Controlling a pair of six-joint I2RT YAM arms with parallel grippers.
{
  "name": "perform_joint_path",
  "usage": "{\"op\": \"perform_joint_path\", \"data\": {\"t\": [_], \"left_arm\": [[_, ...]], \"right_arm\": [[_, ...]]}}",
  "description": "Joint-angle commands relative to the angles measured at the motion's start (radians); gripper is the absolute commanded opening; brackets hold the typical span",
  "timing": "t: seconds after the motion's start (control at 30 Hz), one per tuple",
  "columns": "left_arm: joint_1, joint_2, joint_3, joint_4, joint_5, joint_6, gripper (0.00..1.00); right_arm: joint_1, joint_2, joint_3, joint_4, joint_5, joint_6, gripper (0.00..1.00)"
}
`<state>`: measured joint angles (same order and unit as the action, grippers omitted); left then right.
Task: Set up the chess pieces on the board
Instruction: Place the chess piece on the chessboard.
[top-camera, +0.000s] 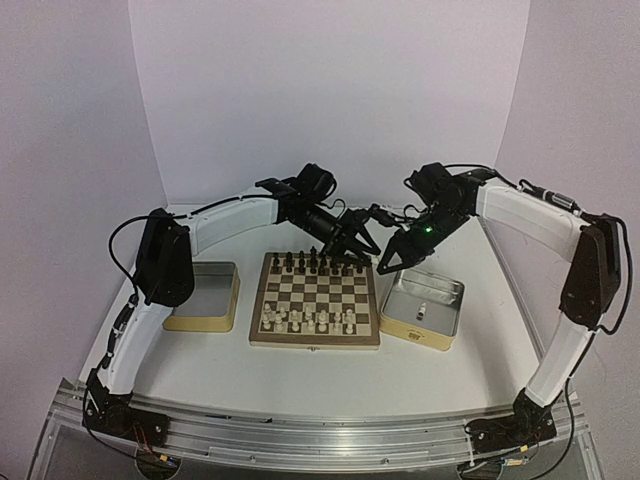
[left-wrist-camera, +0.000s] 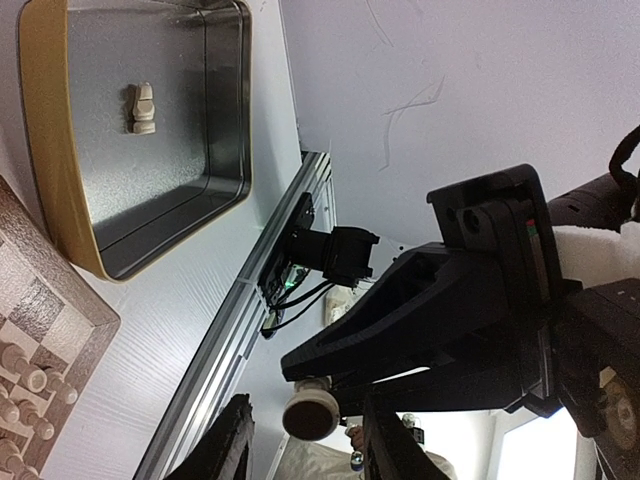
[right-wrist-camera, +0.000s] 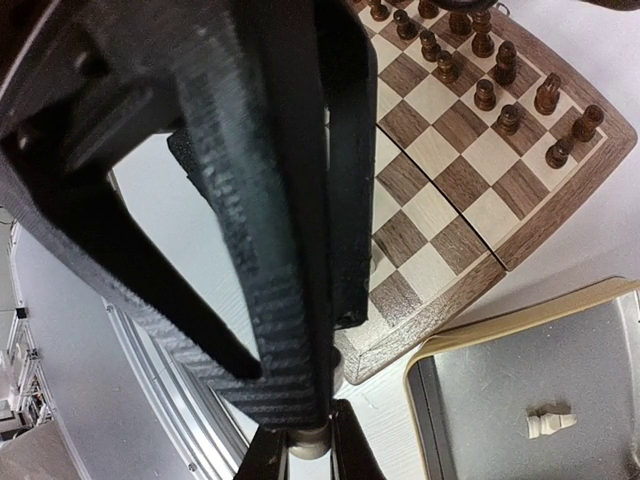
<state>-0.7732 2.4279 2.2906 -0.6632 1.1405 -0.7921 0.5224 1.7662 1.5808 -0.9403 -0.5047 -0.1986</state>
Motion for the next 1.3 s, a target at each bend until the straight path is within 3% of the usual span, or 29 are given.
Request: {"op": "perform_joint_path", "data": {"t": [0.0,1.27], "left_arm": [[-0.004,-0.021,0.044,0.016,0.044,0.004,0.36],[-0.017,0.02,0.04,0.054,0.077,-0.02,0.3]], "right_arm": [[0.008,0.011,0.038,-0.013,-0.002,-0.015,0.0],[0.007,0.022,0.063,-0.012,-0.017,-0.028,0.0]]}}
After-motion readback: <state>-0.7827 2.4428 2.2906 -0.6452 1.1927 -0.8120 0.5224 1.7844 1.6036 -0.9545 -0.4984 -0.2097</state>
